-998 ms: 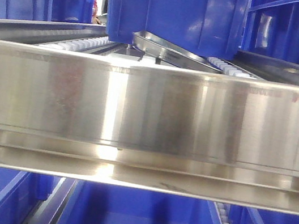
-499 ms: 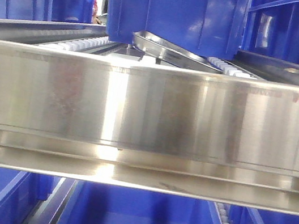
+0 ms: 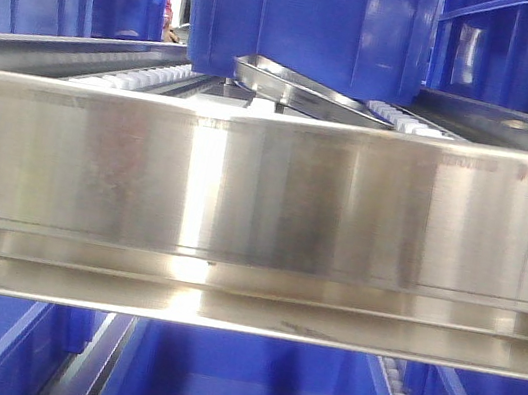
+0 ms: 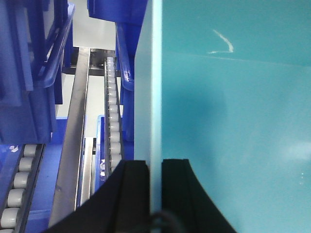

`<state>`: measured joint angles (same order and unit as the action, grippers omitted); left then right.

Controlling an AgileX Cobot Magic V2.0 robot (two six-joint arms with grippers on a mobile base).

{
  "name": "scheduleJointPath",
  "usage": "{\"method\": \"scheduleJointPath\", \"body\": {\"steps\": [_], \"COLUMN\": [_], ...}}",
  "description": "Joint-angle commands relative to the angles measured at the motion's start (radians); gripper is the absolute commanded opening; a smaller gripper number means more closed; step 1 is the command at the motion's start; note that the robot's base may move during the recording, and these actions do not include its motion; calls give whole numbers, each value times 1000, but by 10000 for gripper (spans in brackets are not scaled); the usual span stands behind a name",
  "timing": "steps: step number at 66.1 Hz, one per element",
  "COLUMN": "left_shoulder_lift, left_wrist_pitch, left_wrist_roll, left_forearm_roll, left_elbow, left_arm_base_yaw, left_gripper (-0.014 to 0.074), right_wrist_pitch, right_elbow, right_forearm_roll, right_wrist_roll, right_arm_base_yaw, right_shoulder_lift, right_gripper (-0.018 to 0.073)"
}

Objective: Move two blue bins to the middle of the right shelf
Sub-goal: 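Pull the held teal bin back away from the shelf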

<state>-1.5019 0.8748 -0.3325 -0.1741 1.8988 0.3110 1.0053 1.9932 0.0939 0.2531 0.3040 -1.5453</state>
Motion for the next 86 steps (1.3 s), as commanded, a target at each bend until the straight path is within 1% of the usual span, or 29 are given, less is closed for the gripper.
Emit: {"method": "scheduleJointPath", "body": {"steps": [1,86], "left_shoulder_lift": [19,19], "left_wrist_pitch": [-80,-80], "left_wrist_roll": [0,0], "left_forearm_roll": [10,6], "left_elbow": [14,14], "left_arm_base_yaw": [4,4], "left_gripper": [-111,-111], "right_wrist_pitch": [-26,-28], "right_elbow": [9,9], "right_forearm_roll": [15,15], "right_wrist_roll": [-20,-20], "right_arm_base_yaw": [0,0], "right_shoulder_lift": [10,1], "right_gripper": [-162,-162]}}
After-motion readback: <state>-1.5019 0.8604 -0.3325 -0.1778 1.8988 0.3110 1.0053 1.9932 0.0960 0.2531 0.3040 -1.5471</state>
